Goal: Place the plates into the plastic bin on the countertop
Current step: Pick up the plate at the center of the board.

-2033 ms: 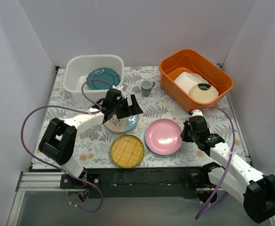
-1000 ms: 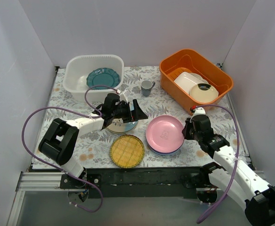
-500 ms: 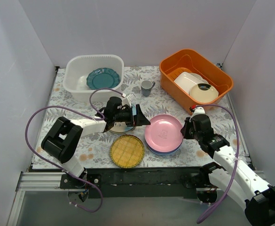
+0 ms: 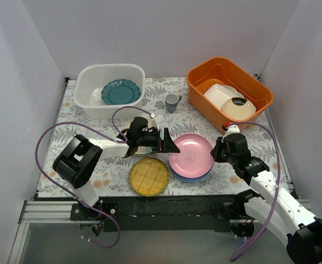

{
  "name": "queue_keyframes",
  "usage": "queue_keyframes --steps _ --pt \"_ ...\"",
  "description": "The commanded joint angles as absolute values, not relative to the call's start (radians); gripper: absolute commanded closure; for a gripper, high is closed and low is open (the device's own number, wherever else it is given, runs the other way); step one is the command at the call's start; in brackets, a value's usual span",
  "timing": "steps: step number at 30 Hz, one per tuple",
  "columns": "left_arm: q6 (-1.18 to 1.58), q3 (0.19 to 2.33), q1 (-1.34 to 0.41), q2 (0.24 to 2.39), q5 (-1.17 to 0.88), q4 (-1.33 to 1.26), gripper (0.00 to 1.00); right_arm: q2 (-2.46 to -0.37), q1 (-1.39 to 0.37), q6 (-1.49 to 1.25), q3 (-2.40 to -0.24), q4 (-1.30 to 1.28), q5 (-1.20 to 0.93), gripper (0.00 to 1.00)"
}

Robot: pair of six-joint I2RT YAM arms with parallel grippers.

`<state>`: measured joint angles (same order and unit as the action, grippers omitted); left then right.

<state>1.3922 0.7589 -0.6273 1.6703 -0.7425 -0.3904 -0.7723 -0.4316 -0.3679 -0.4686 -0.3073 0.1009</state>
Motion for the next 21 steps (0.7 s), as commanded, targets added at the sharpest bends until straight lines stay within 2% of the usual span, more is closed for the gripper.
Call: queue_keyframes --steps 1,7,17,20,21 --pt "1.407 0.747 -0.652 1.695 -0.781 -0.461 0.25 -0.747 -0.426 -0.385 -0.506 -0.230 0.086 0.99" --pt "1.436 0.752 -0.680 1.718 -0.796 -0.506 0.34 -0.745 -0.425 -0.385 -0.499 -0.221 0.081 0.99" --pt "1.434 0.776 -0.690 1.740 -0.799 -0.499 0.35 -0.767 -0.423 -0.388 -0.500 -0.202 0.069 0.99" --pt "1.448 0.775 -0.693 1.750 -0.804 -0.525 0.42 -0.769 -0.423 -0.382 -0.503 -0.207 0.069 0.99" --pt "1.453 0.773 -0.696 1.756 -0.808 -0.529 0.47 -0.767 -0.423 -0.382 -0.503 -0.207 0.068 0.99"
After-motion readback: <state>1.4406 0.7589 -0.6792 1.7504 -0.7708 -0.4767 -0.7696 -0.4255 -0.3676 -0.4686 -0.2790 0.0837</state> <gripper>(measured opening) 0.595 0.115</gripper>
